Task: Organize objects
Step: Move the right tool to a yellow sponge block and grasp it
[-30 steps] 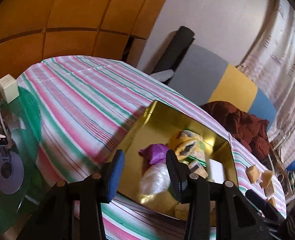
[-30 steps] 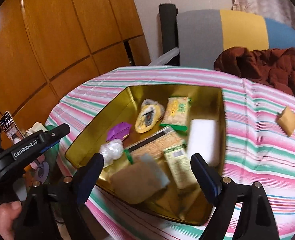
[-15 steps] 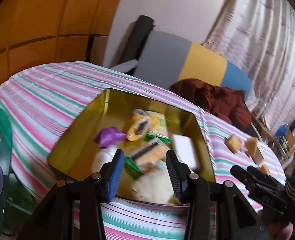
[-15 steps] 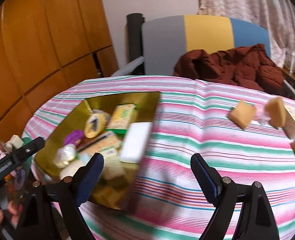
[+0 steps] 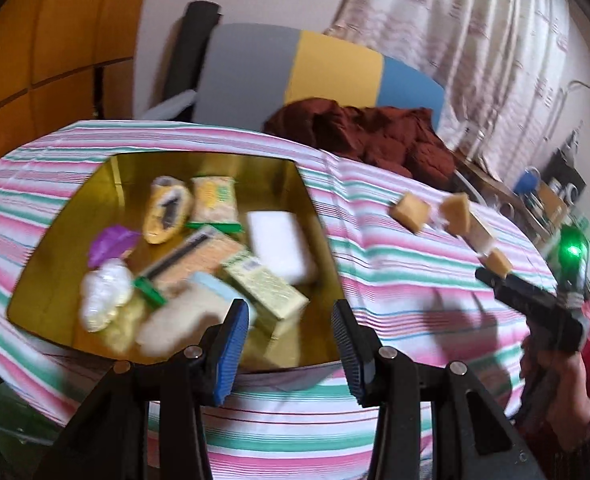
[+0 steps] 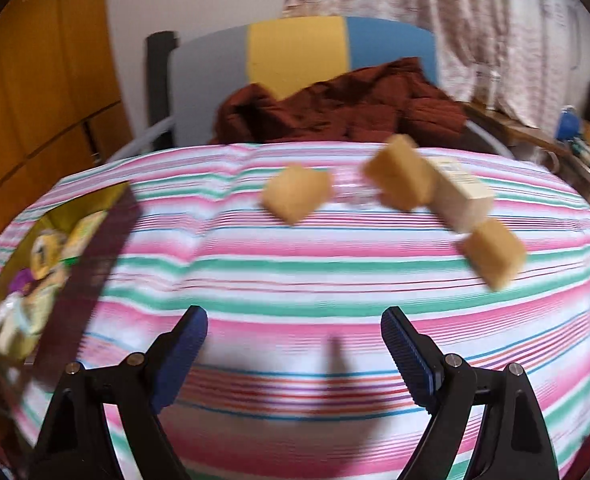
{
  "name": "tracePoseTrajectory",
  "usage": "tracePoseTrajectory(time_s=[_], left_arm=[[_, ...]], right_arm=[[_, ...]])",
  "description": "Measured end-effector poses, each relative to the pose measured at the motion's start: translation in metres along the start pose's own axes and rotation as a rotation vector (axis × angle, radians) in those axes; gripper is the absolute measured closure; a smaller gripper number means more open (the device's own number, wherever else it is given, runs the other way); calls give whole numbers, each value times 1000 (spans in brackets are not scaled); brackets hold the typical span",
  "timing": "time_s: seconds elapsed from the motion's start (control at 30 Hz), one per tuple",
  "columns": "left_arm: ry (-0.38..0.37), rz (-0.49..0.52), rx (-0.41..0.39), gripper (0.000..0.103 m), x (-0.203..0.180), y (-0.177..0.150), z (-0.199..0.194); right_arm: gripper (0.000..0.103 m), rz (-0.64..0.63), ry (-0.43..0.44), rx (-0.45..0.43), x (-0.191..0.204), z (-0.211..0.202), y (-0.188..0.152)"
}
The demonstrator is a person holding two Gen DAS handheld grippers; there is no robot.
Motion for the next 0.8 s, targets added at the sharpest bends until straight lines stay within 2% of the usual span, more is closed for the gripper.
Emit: tracePoseTrajectory(time_s=[0.13,0.27,0.43,0.6,0.7,0.8], left_arm=[[-50,61,14,59,-27,1,5],[-98,95,39,59,-50,2,11],[-160,100,86,59,-73,3,23],[-189,106,118,59,-88,5,31],[-189,122,134,59,-95,6,36],[-183,140,143,59,-101,9,43]], right_arm=[[12,27,-147,-62,-64,3,22],[10,73,-227,-84,-117,11,44],[9,94,-259,-53,-161,36,68],[10,102,-230,-9,-171,61,70],[14,93,-214,22,-172,75,64],[25,105,-203,44,-175,82,60]])
Point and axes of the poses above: each gripper's, at about its wrist camera, not at the fingertips, and z roughly the way its jaws point, x to its left, y to its top, the point moved 9 cm from there along z, roughly the way its jaws point, and after that the axes turned 7 degrees about z, right-handed, at the moved point
